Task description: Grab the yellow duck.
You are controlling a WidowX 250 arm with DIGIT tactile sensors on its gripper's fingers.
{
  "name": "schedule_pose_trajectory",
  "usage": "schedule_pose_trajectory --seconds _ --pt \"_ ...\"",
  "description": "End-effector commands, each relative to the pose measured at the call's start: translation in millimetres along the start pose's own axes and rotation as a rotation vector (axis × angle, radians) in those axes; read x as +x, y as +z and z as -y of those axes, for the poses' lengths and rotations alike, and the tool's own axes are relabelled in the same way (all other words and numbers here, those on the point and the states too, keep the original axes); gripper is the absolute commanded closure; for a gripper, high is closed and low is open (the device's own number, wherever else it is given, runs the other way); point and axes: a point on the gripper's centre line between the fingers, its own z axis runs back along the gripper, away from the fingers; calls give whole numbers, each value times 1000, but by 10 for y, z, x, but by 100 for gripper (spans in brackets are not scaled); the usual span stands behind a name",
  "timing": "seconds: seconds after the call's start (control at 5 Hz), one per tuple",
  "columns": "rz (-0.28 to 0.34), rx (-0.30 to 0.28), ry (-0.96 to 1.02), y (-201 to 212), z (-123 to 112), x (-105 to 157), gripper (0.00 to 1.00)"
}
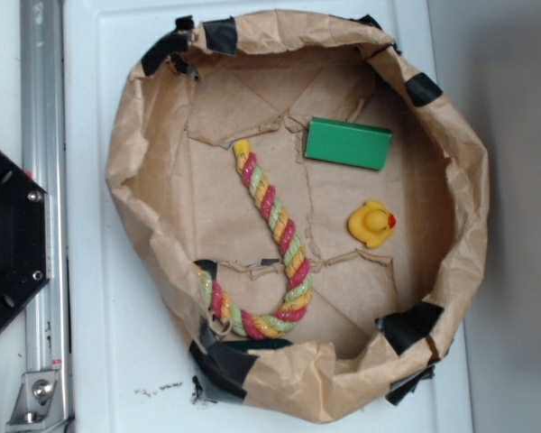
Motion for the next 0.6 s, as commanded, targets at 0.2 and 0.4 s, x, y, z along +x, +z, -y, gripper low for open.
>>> schedule_pose_trajectory --seconds 0.2,0.4 --pt "93 34 241 -220 19 450 0" --pt "171 -53 431 -530 20 817 0"
